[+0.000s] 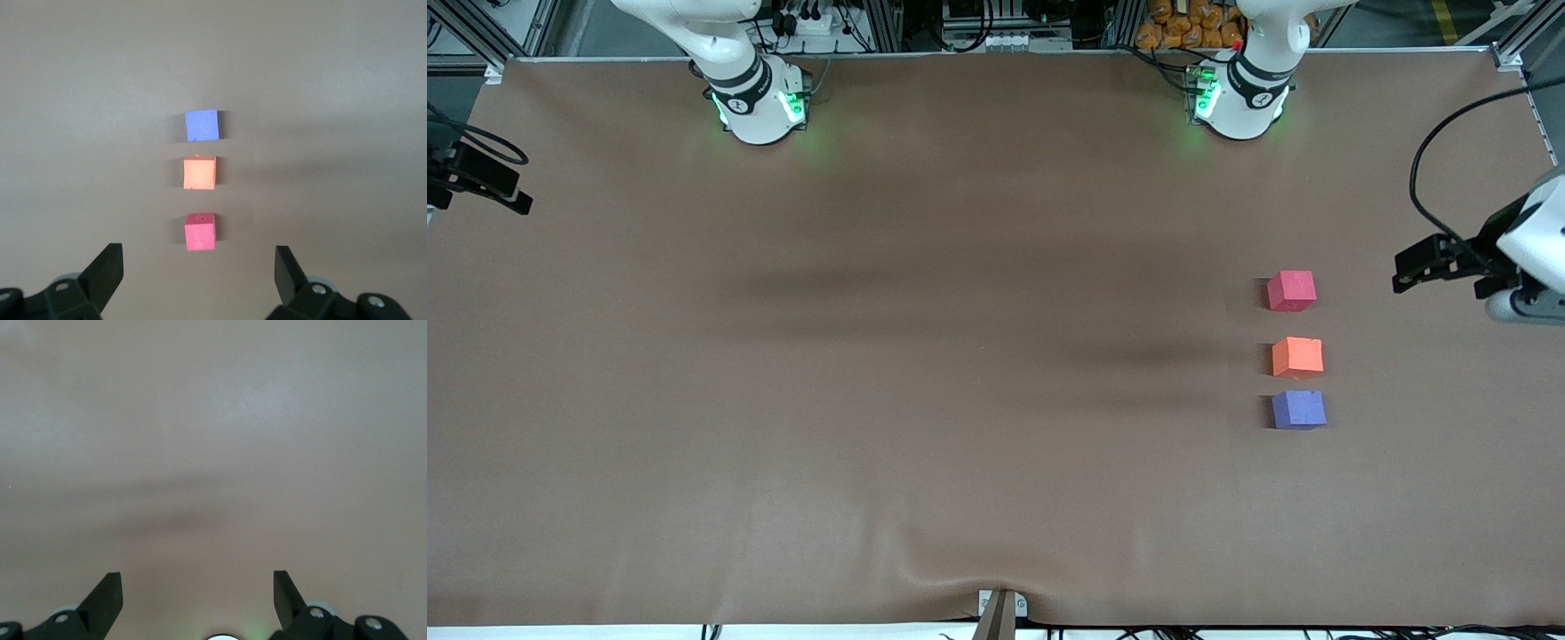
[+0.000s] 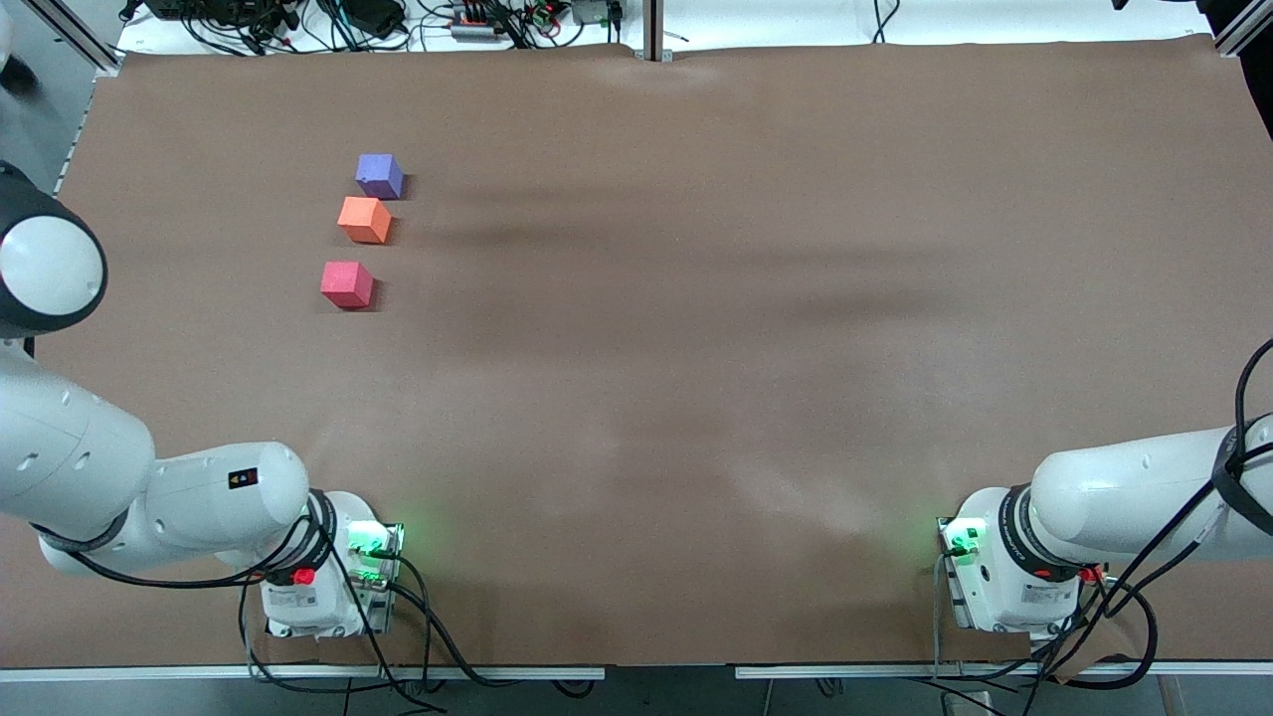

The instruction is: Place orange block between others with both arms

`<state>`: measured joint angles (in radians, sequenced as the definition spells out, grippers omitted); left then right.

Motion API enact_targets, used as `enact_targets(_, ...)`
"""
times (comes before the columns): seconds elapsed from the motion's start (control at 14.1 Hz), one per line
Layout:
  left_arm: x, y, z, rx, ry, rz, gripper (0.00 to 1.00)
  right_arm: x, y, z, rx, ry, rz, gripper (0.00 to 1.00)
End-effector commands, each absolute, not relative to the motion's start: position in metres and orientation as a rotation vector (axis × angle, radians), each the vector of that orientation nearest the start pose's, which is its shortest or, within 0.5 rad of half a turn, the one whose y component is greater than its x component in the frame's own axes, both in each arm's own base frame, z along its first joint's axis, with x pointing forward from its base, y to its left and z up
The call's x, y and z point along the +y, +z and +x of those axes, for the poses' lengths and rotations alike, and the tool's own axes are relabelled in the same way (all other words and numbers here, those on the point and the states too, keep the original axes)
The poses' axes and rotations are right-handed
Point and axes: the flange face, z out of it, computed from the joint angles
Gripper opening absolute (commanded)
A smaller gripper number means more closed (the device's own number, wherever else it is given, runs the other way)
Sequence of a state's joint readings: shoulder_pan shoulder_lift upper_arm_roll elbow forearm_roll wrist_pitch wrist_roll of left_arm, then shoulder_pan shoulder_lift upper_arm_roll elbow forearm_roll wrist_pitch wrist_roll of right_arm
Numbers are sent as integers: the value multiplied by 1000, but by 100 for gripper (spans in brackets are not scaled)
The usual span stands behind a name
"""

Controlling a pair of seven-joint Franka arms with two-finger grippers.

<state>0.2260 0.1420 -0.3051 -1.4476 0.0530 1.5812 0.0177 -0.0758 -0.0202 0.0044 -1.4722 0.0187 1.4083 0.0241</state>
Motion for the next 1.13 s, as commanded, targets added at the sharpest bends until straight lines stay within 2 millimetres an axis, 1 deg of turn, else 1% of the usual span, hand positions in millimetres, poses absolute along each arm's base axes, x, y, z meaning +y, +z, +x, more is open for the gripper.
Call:
enact_targets(0.0,-42,619,583,148,10,-3131,100,-33,673,527,157,64,-3112,100)
enact_targets(0.07,-47,617,579,164,44,-3126,100,-33,673,527,157,66,-3114,100)
enact_targets(0.14,-40,617,578,141,59,-3117,100,-33,673,527,159,66,-3112,100)
enact_targets(0.21,-41,621,574,140,59,-3107,100,-33,673,527,159,66,-3112,100)
enact_targets(0.35,-33,620,562,119,75,-3101,100,-33,673,527,159,66,-3112,100)
enact_targets(0.5,-37,620,551,130,77,-3105,100,-33,673,527,159,66,-3112,100)
enact_targets(0.71,-32,624,547,118,68,-3112,100,-33,673,527,159,66,-3112,100)
enact_targets(0.78,-32,629,543,118,56,-3113,100,-33,673,527,157,66,-3112,100)
enact_targets(0.99,-28,629,530,111,66,-3115,100,-32,673,527,157,66,-3112,100)
enact_targets(1.06,-27,629,529,109,64,-3116,100,-32,673,527,159,66,-3112,100)
